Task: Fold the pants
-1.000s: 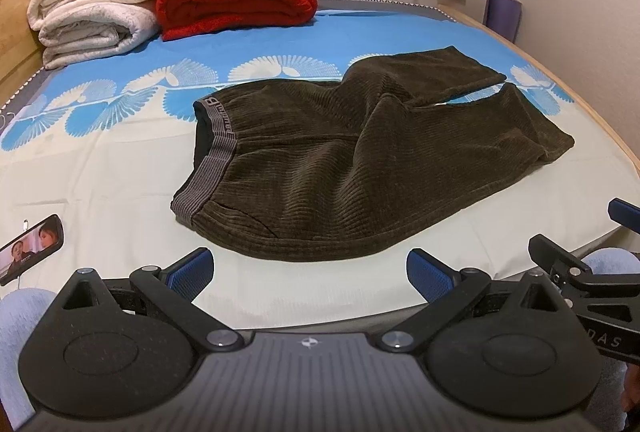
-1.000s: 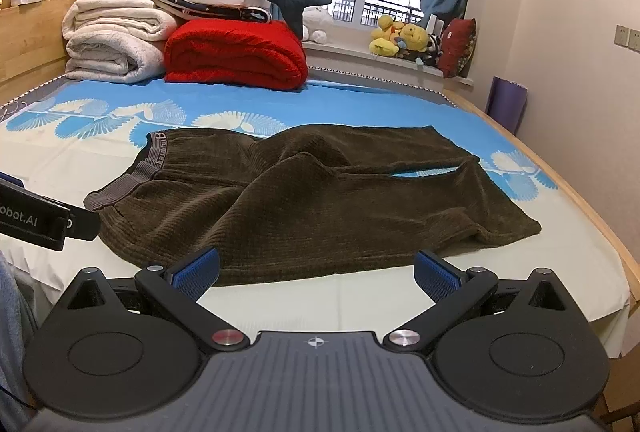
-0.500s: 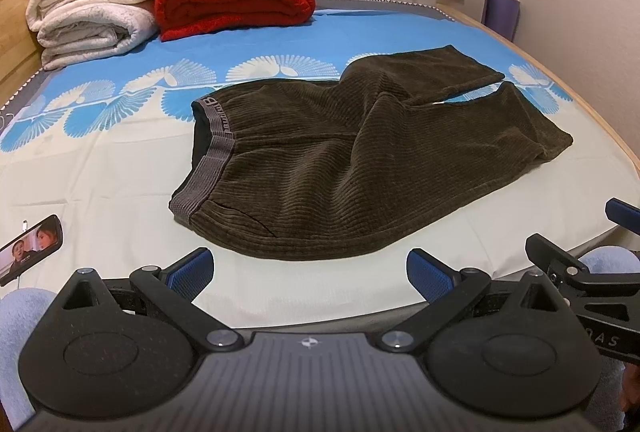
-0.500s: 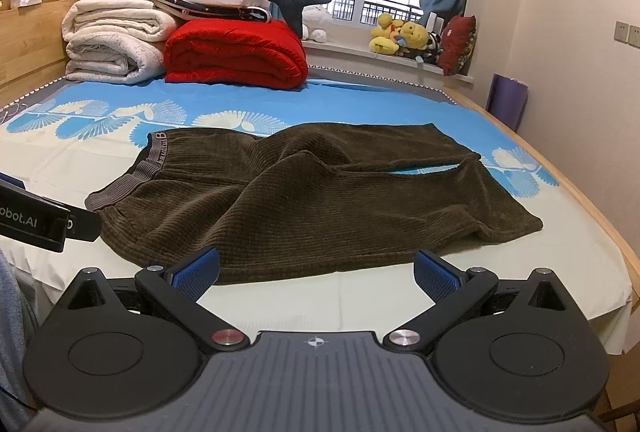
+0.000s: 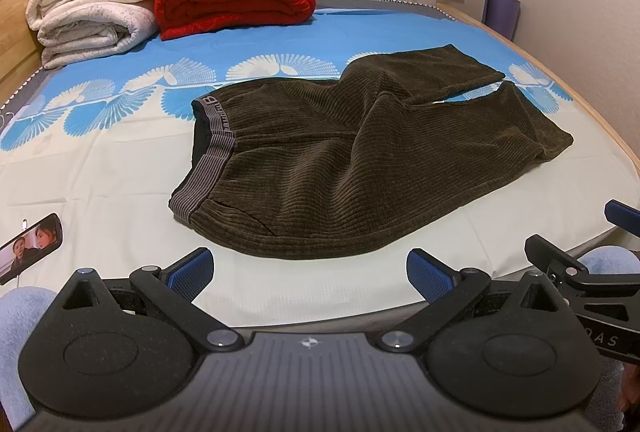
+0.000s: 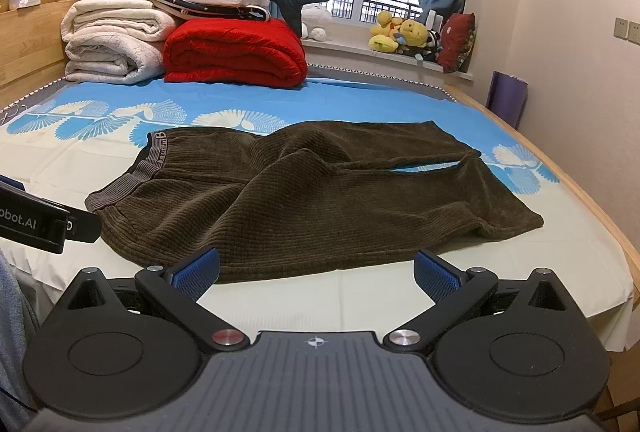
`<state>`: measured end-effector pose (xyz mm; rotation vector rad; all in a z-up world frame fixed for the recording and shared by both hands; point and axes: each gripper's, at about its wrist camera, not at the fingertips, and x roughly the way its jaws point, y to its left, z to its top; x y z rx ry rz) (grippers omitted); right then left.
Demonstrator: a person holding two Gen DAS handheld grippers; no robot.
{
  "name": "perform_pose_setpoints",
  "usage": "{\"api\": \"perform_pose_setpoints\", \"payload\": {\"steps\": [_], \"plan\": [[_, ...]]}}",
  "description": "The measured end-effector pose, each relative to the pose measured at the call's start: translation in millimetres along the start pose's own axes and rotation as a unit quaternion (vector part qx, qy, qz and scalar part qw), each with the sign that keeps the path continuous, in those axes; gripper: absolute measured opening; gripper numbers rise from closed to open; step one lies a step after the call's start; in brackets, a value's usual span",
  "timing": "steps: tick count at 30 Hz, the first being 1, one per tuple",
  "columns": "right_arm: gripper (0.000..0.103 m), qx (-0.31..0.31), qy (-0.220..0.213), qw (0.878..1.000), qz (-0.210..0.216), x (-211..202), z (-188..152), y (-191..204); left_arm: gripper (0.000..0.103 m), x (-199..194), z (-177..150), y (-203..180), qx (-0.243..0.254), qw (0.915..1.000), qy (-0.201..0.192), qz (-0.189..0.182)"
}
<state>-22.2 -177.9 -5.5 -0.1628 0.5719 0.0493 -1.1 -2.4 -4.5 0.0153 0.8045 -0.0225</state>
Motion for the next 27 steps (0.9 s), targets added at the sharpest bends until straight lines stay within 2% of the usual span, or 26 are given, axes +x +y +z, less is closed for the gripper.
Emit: {"api": "perform_pose_setpoints", "payload": {"steps": [27], "plan": [[0.102, -0.001, 0.002, 1.000, 0.000, 2.1, 0.7, -1.7, 0.103, 0.2, 2.9, 0.5, -0.001, 1.0000, 0.005, -0.001]]}}
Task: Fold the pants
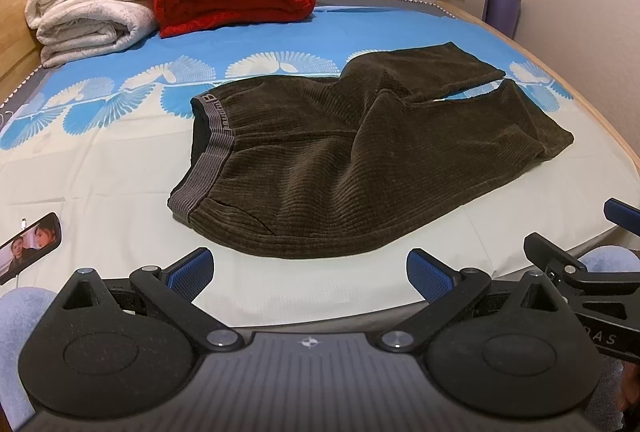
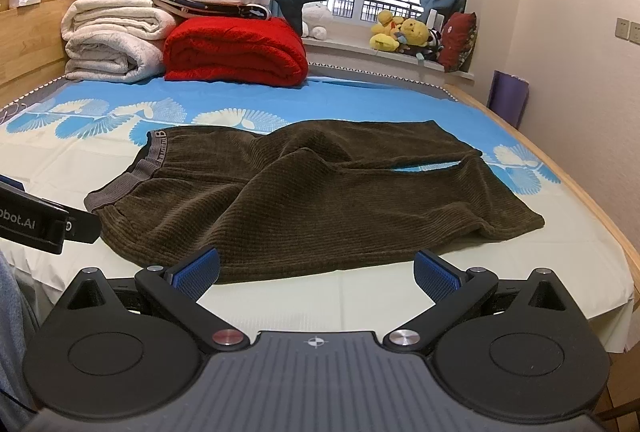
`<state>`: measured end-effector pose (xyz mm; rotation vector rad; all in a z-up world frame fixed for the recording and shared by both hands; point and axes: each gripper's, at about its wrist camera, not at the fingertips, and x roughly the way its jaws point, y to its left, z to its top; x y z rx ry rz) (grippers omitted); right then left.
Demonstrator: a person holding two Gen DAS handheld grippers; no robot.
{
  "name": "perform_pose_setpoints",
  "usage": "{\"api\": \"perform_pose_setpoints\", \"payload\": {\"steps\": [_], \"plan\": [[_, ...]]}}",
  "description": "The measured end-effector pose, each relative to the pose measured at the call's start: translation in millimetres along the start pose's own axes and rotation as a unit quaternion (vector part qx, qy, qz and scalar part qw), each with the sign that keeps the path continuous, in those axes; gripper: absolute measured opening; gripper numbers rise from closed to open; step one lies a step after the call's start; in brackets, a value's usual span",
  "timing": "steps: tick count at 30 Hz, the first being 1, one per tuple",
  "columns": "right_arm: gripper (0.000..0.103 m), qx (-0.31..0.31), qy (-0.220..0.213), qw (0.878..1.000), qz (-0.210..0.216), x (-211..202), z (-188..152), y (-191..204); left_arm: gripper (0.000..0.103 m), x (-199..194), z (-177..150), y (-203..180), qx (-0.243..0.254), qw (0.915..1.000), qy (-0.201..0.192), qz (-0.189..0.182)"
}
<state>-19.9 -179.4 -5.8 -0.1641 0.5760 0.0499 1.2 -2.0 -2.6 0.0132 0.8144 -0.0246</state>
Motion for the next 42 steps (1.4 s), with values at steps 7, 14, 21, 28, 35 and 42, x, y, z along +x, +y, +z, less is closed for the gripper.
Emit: {"api": "perform_pose_setpoints", "payload": {"steps": [7, 14, 21, 28, 35, 42], "plan": [[0.102, 0.001, 0.007, 1.000, 0.002, 6.0, -0.4, 0.4, 0.103, 7.9, 0.2, 0.3, 0.002, 0.9999, 0.011, -0.009], [0.102, 0.014, 0.019, 1.000, -0.001, 23.4, 0.4, -4.1, 0.103, 25.9, 2.6, 10.6, -0.016, 0.9992, 0.037, -0.007], [0.102, 0.031, 0.033, 0.999, -0.013, 61.1, 6.0, -13.8, 0.103, 54.5, 8.6, 27.0, -0.034, 0.9976, 0.059, 0.013], [0.102, 0.047, 0.058, 0.997, -0.024, 112.8, 6.5, -23.5, 0.103, 97.5, 20.5, 47.8, -0.050, 0.9947, 0.084, 0.031], [0.102, 0.066, 0.073, 0.994, -0.057, 178.8, 6.4, -38.9, 0.103, 181.1, 50.8, 90.1, -0.067, 0.9924, 0.064, 0.081], [0.102, 0.136, 0.135, 0.980, -0.045, 221.4, -5.2, -51.8, 0.103, 271.7, 77.8, 142.8, -0.125, 0.9819, 0.045, 0.135]]}}
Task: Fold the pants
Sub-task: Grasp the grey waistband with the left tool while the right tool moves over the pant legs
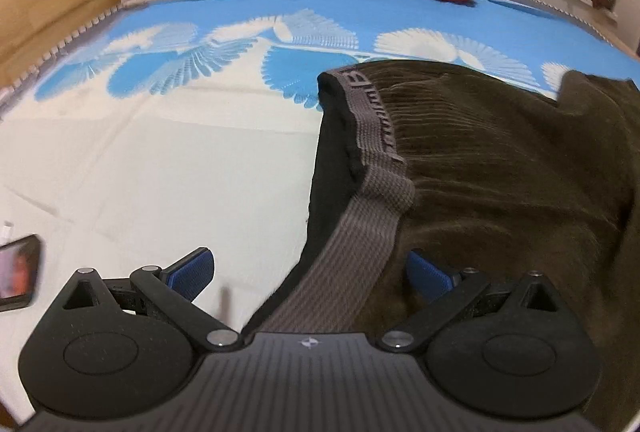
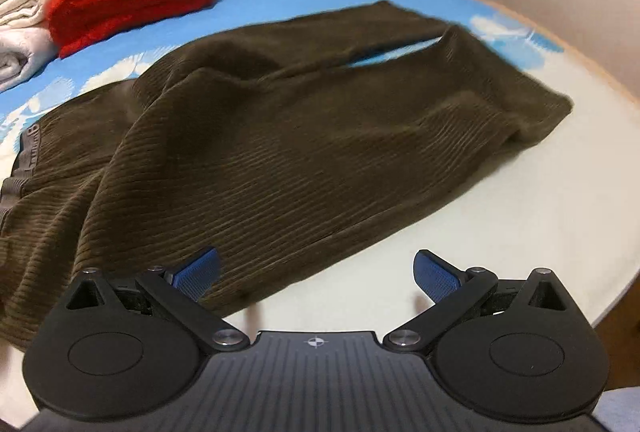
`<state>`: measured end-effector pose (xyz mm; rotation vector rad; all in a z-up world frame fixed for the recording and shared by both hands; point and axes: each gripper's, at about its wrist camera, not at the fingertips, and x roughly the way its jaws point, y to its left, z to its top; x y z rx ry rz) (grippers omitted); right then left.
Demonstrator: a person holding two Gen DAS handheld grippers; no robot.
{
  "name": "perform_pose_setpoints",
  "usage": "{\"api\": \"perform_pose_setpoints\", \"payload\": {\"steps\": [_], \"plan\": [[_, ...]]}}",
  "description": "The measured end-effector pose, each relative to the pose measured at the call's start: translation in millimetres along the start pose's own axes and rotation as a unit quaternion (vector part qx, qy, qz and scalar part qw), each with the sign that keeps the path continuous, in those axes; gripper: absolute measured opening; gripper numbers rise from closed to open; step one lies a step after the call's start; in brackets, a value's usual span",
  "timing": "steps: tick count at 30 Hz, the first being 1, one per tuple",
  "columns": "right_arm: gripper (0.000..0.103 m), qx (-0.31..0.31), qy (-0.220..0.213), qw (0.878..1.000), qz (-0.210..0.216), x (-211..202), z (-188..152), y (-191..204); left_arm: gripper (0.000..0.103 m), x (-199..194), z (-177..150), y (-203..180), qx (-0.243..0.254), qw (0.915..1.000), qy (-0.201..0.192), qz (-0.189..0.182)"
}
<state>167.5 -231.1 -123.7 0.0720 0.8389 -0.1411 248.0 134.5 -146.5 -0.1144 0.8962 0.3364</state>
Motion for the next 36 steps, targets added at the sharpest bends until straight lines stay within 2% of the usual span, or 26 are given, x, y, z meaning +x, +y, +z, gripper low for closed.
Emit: {"api": "perform_pose_setpoints", "payload": {"steps": [2, 3, 4, 7, 8, 9, 11, 12, 13, 17, 21, 22, 23, 24, 25, 26, 27, 29, 30, 31, 32, 33, 34, 36], "plan": [[0.102, -0.013, 0.002, 1.000, -0.017, 4.6, -1.8, 5.3, 0.103, 22.8, 7.9, 4.9, -0.027, 0.9978, 0.048, -0.038], [0.102, -0.016, 0.004, 1.000, -0.022, 5.4, -2.8, 7.6, 0.103, 32.0, 8.9, 5.7, -0.046, 0.9957, 0.059, -0.053], [0.102, -0.014, 0.007, 1.000, -0.022, 7.3, -2.5, 6.8, 0.103, 31.6, 8.6, 2.5, -0.046, 0.9971, 0.038, -0.046], [0.102, 0.010, 0.020, 1.000, -0.021, 12.8, -0.5, 1.6, 0.080, 24.5, 10.8, -13.0, -0.015, 0.9982, 0.023, -0.054], [0.102, 0.018, 0.023, 0.999, -0.023, 14.8, 0.1, 0.4, 0.063, 19.8, 12.9, -15.1, -0.013, 0.9986, 0.018, -0.049], [0.102, 0.025, 0.025, 0.999, -0.023, 16.1, 0.8, -0.2, 0.056, 16.0, 15.7, -15.6, -0.009, 0.9991, 0.012, -0.039], [0.102, 0.035, 0.029, 0.999, -0.021, 16.5, 0.4, -2.8, 0.038, 13.7, 20.6, -11.7, -0.012, 0.9989, 0.015, -0.043], [0.102, 0.036, 0.029, 0.999, -0.020, 17.4, 1.2, -3.1, 0.023, 11.8, 23.0, -7.6, -0.023, 0.9988, 0.015, -0.040], [0.102, 0.036, 0.027, 0.999, -0.022, 17.9, 1.3, -3.6, 0.017, 4.8, 19.5, -7.7, -0.022, 0.9995, 0.008, -0.022], [0.102, 0.031, 0.019, 0.999, -0.034, 18.7, 6.0, -3.7, 0.014, 5.9, 21.5, 3.5, -0.017, 0.9997, 0.004, -0.015], [0.102, 0.051, 0.009, 0.997, -0.051, 19.3, 10.9, -10.9, 0.011, -4.0, 22.9, 27.4, -0.017, 0.9996, -0.011, 0.018], [0.102, 0.055, 0.009, 0.997, -0.051, 19.8, 11.3, -11.9, 0.001, -4.6, 24.4, 37.1, -0.024, 0.9993, -0.011, 0.027], [0.102, 0.056, 0.010, 0.997, -0.051, 20.1, 11.3, -12.3, 0.000, -6.4, 25.9, 47.8, -0.032, 0.9978, -0.017, 0.055], [0.102, 0.055, 0.009, 0.997, -0.050, 20.2, 11.4, -11.8, 0.000, -8.0, 27.8, 58.0, -0.033, 0.9910, -0.037, 0.124], [0.102, 0.051, 0.007, 0.997, -0.049, 20.2, 11.4, -10.7, 0.000, -9.2, 30.8, 70.4, -0.039, 0.9844, -0.051, 0.164], [0.102, 0.047, 0.005, 0.998, -0.048, 19.9, 11.3, -10.2, 0.000, -8.6, 34.4, 85.8, -0.064, 0.9837, -0.044, 0.162], [0.102, 0.044, 0.003, 0.998, -0.047, 19.7, 11.5, -9.5, 0.000, -6.2, 36.6, 103.8, -0.102, 0.9852, -0.025, 0.135], [0.102, 0.044, 0.001, 0.998, -0.043, 20.4, 12.5, -11.0, 0.001, 0.5, 34.3, 117.1, -0.122, 0.9882, 0.004, 0.093], [0.102, 0.046, 0.002, 0.998, -0.041, 20.4, 13.0, -10.2, 0.006, 2.9, 31.0, 117.5, -0.126, 0.9895, 0.014, 0.068], [0.102, 0.049, 0.002, 0.998, -0.039, 20.2, 13.1, -9.6, 0.020, 4.1, 28.8, 115.2, -0.124, 0.9908, 0.021, 0.049], [0.102, 0.052, 0.003, 0.998, -0.036, 20.9, 14.3, -9.5, 0.047, 4.7, 27.5, 109.8, -0.114, 0.9929, 0.025, 0.021], [0.102, 0.053, 0.003, 0.998, -0.034, 21.4, 14.9, -8.2, 0.065, 3.9, 27.3, 103.5, -0.103, 0.9944, 0.024, 0.001], [0.102, 0.052, 0.003, 0.998, -0.032, 21.6, 15.0, -5.6, 0.087, 1.1, 25.6, 97.0, -0.097, 0.9951, 0.019, -0.006], [0.102, 0.045, 0.003, 0.999, -0.028, 21.2, 13.7, -0.9, 0.089, -3.4, 21.9, 87.6, -0.099, 0.9951, 0.002, -0.003]]}}
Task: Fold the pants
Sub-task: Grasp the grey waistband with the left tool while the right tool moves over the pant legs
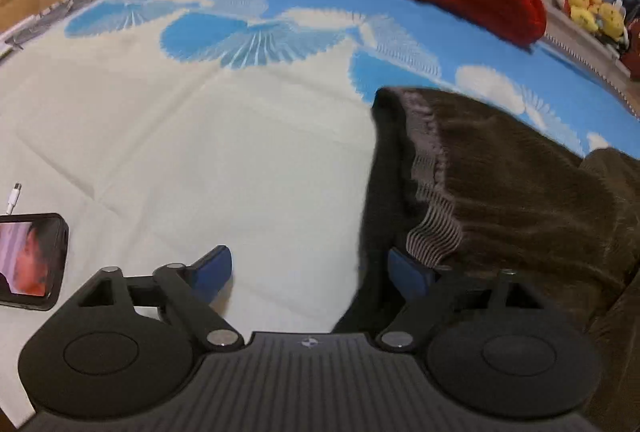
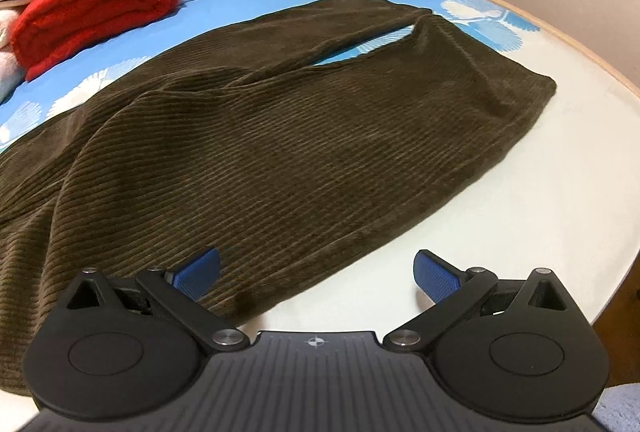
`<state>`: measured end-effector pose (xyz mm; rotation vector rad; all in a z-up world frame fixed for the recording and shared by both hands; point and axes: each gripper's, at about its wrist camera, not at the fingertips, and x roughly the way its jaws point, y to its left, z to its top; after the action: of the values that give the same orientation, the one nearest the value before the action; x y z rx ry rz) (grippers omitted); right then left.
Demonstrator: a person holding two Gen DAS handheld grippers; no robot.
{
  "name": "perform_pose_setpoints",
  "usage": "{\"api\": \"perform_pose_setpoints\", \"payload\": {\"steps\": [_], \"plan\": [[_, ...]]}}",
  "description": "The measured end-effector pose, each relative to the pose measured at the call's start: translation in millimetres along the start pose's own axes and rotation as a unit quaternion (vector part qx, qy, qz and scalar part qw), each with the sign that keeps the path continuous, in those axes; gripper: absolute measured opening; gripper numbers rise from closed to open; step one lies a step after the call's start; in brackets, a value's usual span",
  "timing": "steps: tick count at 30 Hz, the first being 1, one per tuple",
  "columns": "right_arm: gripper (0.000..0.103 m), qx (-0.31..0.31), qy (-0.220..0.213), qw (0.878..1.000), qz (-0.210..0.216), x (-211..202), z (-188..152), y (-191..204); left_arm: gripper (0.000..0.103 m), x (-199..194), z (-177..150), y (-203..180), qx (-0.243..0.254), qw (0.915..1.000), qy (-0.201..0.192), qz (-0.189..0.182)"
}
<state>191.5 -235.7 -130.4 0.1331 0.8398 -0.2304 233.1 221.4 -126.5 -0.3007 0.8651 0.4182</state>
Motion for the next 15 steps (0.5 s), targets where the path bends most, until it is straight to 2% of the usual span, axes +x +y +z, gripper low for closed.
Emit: {"api": "perform_pose_setpoints", "payload": {"steps": [4, 6, 10, 12, 14, 15], "plan": [[0.102, -0.015, -0.003, 1.000, -0.002, -0.4, -3.3, 5.3, 0.089, 12.5, -4.2, 1.3, -0.049, 0.9964, 0.044, -0.053], [0.102, -0.010, 0.002, 1.000, -0.004, 1.5, -3.1, 2.7, 0.089, 19.5, -4.9, 6.7, -0.075, 0.9931, 0.060, -0.067], [0.102, 0.002, 0.011, 1.000, 0.001, 3.3, -3.5, -0.8, 0.089, 20.7, 5.0, 19.3, -0.072, 0.9923, 0.064, -0.077], [0.102, 0.003, 0.012, 1.000, 0.004, 3.0, -3.8, -1.0, 0.089, 22.5, 8.8, 31.3, -0.094, 0.9902, 0.065, -0.080], [0.102, 0.000, 0.012, 1.000, 0.006, 2.6, -4.3, -1.7, 0.090, 25.3, 11.4, 43.0, -0.115, 0.9851, 0.071, -0.107], [0.102, 0.000, 0.013, 1.000, 0.007, 2.6, -4.5, -2.3, 0.090, 26.9, 12.4, 46.7, -0.125, 0.9804, 0.076, -0.132]]}}
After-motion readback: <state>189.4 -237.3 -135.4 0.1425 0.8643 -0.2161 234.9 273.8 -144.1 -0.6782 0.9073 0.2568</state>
